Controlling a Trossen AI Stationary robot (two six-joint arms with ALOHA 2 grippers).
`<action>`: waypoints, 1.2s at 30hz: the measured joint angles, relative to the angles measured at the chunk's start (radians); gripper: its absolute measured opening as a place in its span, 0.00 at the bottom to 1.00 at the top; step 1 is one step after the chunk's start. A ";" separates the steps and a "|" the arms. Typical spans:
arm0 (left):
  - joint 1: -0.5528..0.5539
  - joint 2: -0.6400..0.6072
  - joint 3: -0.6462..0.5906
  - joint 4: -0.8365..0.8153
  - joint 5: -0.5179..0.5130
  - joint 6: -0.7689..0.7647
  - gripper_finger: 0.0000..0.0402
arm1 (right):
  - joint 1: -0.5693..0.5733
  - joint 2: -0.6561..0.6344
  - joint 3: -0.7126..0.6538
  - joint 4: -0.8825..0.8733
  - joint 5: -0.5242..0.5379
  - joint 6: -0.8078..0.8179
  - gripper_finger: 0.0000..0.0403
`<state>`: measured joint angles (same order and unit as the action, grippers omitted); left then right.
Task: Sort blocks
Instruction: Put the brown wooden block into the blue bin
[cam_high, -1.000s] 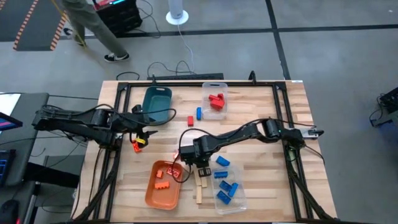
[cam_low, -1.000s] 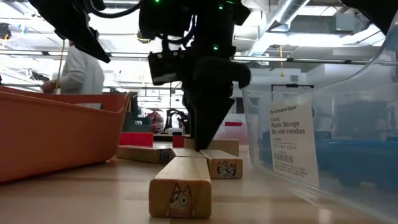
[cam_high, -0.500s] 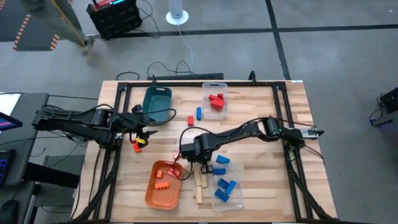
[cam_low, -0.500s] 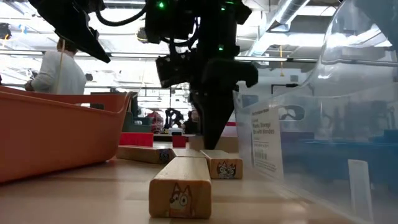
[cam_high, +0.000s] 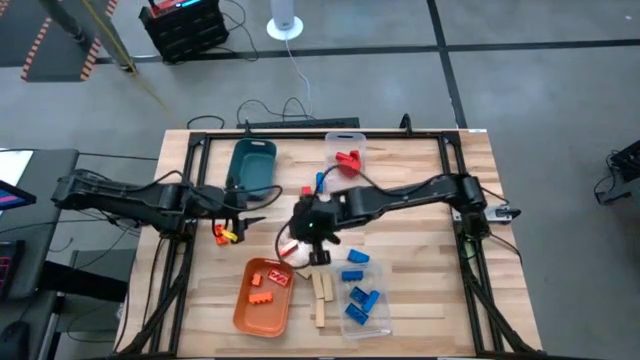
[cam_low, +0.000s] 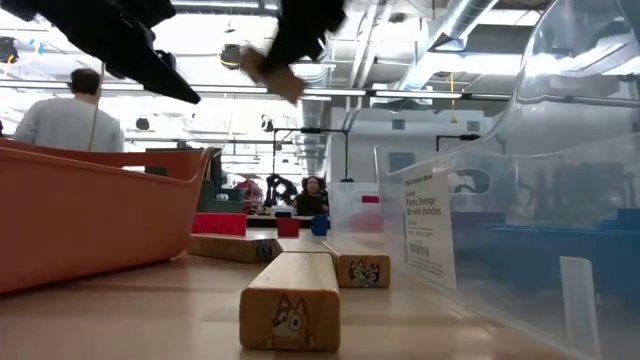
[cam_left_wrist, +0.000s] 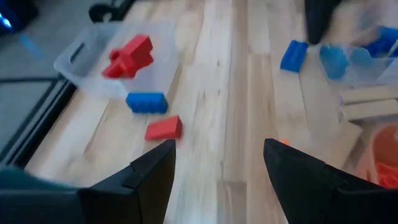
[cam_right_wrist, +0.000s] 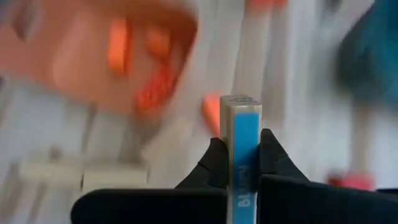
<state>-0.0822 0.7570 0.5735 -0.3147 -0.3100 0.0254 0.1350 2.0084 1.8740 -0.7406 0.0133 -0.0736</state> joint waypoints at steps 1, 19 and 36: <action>0.000 0.000 -0.021 0.046 0.000 0.012 0.59 | -0.003 -0.010 0.000 0.042 0.003 -0.016 0.02; -0.030 0.016 -0.070 0.310 0.082 0.044 0.59 | -0.024 -0.008 0.000 0.506 0.040 -0.237 0.02; -0.073 0.015 -0.070 0.572 0.043 0.235 0.30 | -0.048 -0.007 0.000 0.561 0.042 -0.232 0.10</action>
<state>-0.1551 0.7723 0.5034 0.2569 -0.2667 0.2603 0.0865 2.0010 1.8740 -0.1799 0.0550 -0.3053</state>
